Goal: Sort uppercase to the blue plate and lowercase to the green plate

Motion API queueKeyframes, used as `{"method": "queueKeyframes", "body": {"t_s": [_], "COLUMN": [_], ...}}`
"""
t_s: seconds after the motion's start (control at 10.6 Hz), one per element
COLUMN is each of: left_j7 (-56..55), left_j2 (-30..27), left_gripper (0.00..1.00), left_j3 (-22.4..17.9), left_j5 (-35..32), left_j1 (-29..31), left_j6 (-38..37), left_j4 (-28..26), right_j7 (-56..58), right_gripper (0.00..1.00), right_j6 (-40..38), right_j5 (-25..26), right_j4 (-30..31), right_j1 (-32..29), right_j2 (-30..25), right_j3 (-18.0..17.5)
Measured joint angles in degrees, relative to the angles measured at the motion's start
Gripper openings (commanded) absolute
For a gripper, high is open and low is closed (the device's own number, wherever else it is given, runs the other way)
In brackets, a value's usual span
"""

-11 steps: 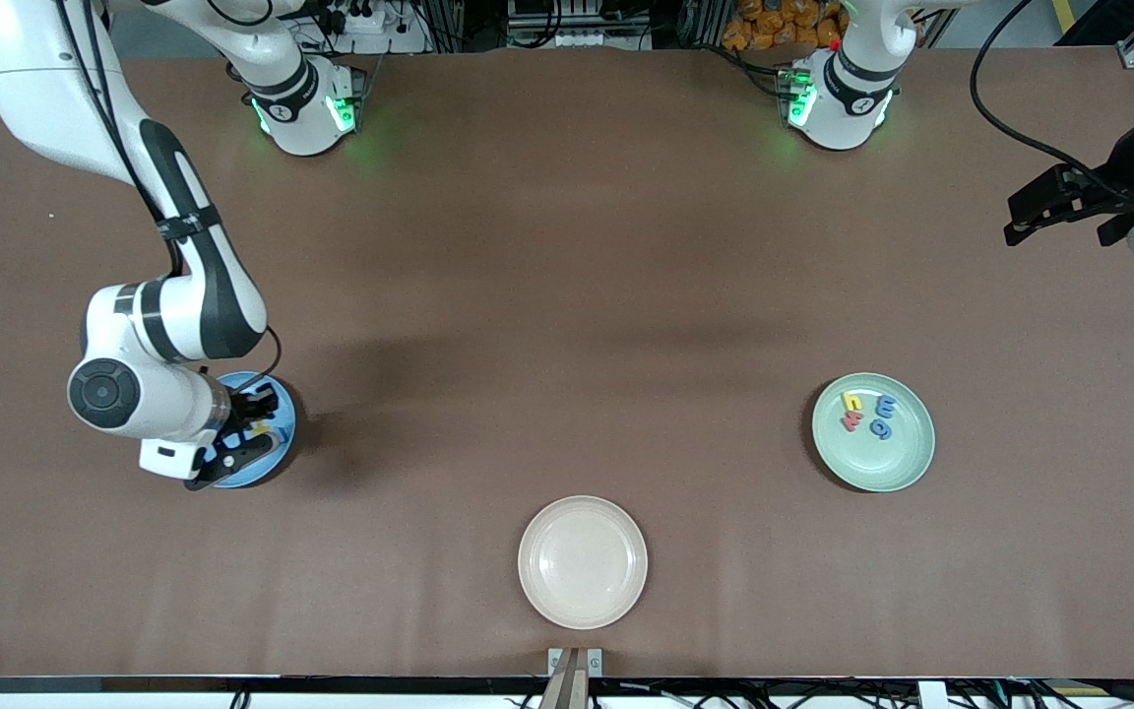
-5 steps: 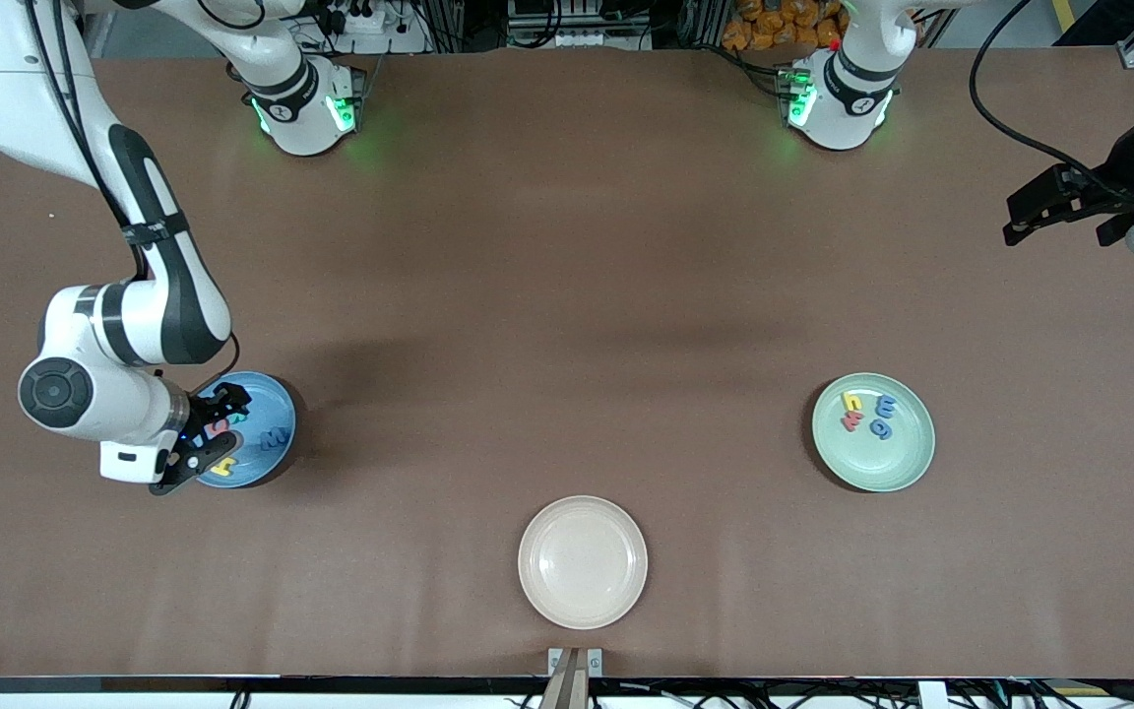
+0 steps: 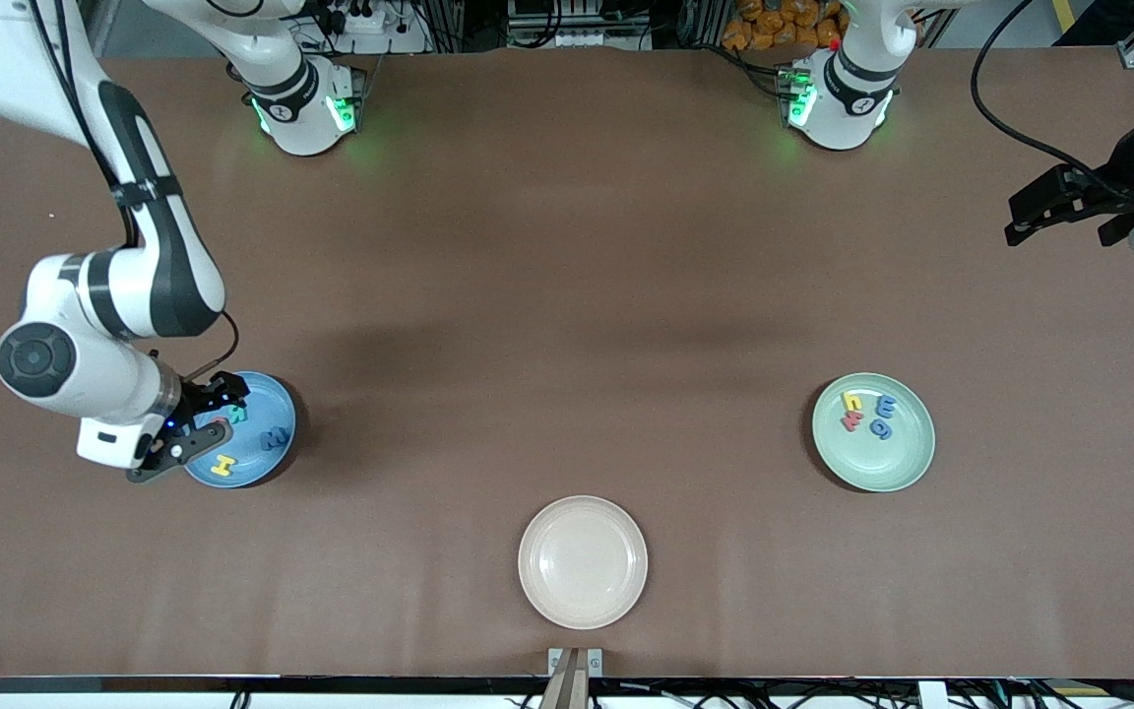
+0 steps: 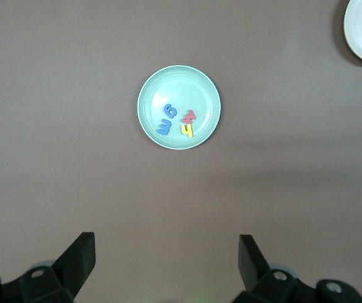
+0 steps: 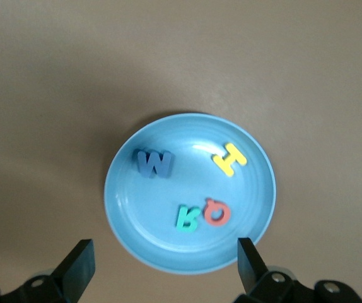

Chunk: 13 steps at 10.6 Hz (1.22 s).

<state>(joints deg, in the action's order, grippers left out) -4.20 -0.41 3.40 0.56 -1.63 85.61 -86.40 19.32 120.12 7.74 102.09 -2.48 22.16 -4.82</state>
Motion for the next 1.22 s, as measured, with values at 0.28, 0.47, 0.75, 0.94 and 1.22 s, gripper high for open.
{"method": "queueKeyframes", "body": {"t_s": [0.28, 0.47, 0.75, 0.94, 1.22], "left_j7": [0.0, 0.0, 0.0, 0.0, 0.0], "left_j2": [0.1, 0.1, 0.1, 0.1, 0.1], "left_gripper": [1.0, 1.0, 1.0, 1.0, 1.0], "left_j3": [0.0, 0.1, 0.1, 0.1, 0.1], "left_j5": [0.0, 0.0, 0.0, 0.0, 0.0], "left_j1": [0.0, -0.1, 0.0, 0.0, 0.0], "left_j6": [0.0, 0.0, 0.0, 0.0, 0.0], "left_j4": [0.0, 0.0, 0.0, 0.0, 0.0], "right_j7": [-4.0, -4.0, -7.0, -10.0, -10.9], "right_gripper": [1.0, 1.0, 1.0, 1.0, 1.0], "right_j6": [-3.0, -4.9, -14.1, -18.7, -22.8], "right_j5": [-6.7, -8.5, -9.2, -9.3, -9.3], "right_j4": [4.3, 3.1, -3.0, -7.4, -14.6], "right_j1": [1.6, 4.4, 4.4, 4.4, 4.4], "right_j2": [-9.2, -13.7, -15.8, -16.6, -17.6], "right_j3": [3.2, 9.1, 10.2, 9.5, 7.8]}}
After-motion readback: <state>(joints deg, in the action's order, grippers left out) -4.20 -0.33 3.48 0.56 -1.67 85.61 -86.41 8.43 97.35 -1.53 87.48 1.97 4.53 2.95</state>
